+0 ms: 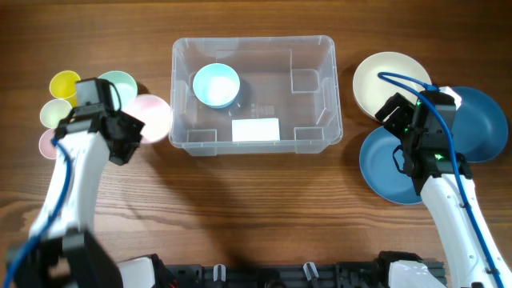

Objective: Pack container
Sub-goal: 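Lift the pink bowl and carry it into the clear box, then release the pink bowl in the box and withdraw left gripper, then lower the left gripper onto the mint green bowl rim and grip, then lift the mint bowl and carry it into the clear box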

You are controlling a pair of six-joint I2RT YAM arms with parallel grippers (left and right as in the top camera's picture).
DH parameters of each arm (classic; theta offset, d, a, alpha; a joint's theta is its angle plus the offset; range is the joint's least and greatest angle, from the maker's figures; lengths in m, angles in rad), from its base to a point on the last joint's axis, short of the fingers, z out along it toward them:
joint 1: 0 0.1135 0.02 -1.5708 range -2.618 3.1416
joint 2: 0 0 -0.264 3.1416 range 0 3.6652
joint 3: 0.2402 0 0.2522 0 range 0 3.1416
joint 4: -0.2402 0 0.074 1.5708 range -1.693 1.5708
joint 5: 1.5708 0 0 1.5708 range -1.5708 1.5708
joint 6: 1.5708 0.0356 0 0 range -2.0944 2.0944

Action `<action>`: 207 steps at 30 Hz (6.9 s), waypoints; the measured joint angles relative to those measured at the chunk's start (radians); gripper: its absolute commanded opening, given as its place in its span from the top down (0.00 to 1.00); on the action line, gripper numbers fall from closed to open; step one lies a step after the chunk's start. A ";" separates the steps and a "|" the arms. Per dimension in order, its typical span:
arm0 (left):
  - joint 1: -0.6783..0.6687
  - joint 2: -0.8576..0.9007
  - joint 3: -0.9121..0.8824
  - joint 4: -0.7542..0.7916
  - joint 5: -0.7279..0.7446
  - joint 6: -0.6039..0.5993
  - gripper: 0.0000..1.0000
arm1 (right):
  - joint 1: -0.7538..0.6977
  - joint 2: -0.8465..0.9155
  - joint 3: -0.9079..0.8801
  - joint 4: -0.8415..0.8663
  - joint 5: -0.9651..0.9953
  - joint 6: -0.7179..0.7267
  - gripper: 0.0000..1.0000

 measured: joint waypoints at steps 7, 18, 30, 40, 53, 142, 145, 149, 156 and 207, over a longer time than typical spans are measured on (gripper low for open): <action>0.000 -0.248 0.016 -0.005 -0.094 0.000 0.96 | 0.000 0.000 0.000 0.000 0.000 0.000 0.00; -0.094 -0.454 0.019 0.177 0.016 0.203 0.96 | 0.000 0.000 0.000 0.000 0.000 0.000 0.00; -0.427 -0.306 0.040 0.311 -0.025 0.371 0.96 | 0.000 0.000 0.000 0.000 0.000 0.000 0.00; -0.530 -0.008 0.088 0.340 -0.196 0.440 0.96 | 0.000 0.000 0.000 0.000 0.000 0.000 0.00; -0.492 0.148 0.192 0.329 -0.212 0.436 0.96 | 0.000 0.000 0.000 0.000 0.000 0.000 0.00; 0.114 0.421 0.315 0.086 0.005 -0.187 0.59 | 0.000 0.000 0.000 0.000 0.000 0.000 0.00; 0.114 0.421 0.315 0.086 -0.002 -0.187 0.60 | 0.000 0.000 0.000 0.000 0.000 0.000 0.00; 0.114 0.422 0.315 0.086 -0.018 -0.187 0.60 | 0.000 0.000 0.000 0.000 0.000 0.000 0.00; 0.114 0.454 0.315 0.087 -0.029 -0.188 0.67 | 0.000 0.000 0.000 0.000 0.000 0.000 0.00; -0.200 -0.162 0.322 0.187 0.088 0.332 0.96 | 0.000 0.000 0.000 0.000 0.000 0.000 0.00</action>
